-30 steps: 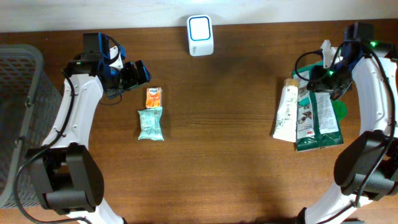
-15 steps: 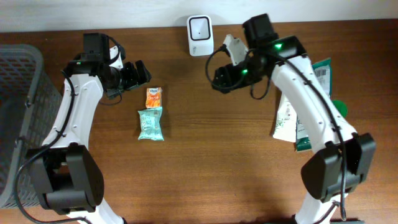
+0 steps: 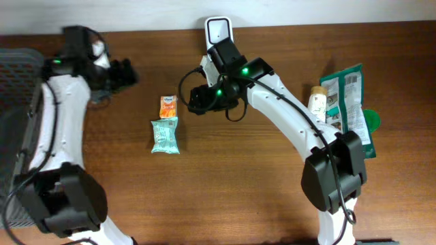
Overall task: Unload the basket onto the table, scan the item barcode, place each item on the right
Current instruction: 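Move the right gripper left toward the mint-green packet, then lower the right gripper onto the mint-green packet and grasp it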
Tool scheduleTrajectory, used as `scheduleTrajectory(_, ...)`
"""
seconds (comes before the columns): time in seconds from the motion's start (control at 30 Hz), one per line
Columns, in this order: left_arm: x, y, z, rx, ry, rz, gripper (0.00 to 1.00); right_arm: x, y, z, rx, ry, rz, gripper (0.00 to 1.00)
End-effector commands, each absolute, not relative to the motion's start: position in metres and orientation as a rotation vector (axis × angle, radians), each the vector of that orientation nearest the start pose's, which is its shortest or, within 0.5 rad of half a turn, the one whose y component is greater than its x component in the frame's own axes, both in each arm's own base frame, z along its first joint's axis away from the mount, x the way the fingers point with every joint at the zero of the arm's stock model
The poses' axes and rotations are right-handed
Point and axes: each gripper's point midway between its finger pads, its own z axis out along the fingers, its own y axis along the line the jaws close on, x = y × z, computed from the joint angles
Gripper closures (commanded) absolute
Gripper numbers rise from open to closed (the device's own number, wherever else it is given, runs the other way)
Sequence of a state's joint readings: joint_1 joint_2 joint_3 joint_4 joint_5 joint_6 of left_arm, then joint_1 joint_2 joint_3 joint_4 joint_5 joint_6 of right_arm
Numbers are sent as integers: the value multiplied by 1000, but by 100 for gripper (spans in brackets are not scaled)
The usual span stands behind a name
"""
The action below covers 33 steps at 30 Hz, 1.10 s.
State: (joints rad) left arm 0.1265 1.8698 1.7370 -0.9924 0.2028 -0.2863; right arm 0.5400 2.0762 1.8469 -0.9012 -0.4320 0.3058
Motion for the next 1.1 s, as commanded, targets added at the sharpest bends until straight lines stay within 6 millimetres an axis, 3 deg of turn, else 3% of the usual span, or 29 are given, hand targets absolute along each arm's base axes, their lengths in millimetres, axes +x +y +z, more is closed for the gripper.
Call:
scheduleTrajectory(0.0, 456, 56, 207, -452, 2588, -147, 10, 373, 348, 115, -387, 2846, 840, 40)
scheduleTrajectory(0.13, 454, 59, 205, -461, 2598, -121, 10, 359, 376, 75, -283, 2937, 814, 52)
scheduleTrajectory(0.23, 453, 58, 205, -459, 2602, -122, 11, 341, 398, 50, -330, 2974, 790, 56)
scheduleTrajectory(0.33, 454, 49, 204, -436, 2609, -128, 12, 330, 402, 31, -321, 3022, 761, 58)
scheduleTrajectory(0.47, 455, 43, 203, -420, 2615, -132, 12, 330, 401, 20, -319, 3036, 726, 62)
scheduleTrajectory(0.6, 451, 45, 195, -421, 2635, -72, 12, 329, 412, 10, -356, 3008, 726, 65)
scheduleTrajectory(0.67, 450, 44, 186, -422, 2648, -72, 12, 326, 414, 8, -378, 3010, 722, 69)
scheduleTrajectory(0.73, 449, 41, 180, -416, 2658, -74, 12, 325, 412, 7, -384, 3018, 714, 84)
scheduleTrajectory(0.87, 449, 37, 177, -404, 2661, -76, 12, 327, 386, 26, -700, 2963, 671, 96)
scheduleTrajectory(1.0, 449, 28, 177, -378, 2669, -83, 12, 332, 338, 70, -1262, 2808, 585, 96)
scheduleTrajectory(1.07, 449, 18, 176, -347, 2677, -90, 13, 329, 317, 78, -1551, 2691, 540, 96)
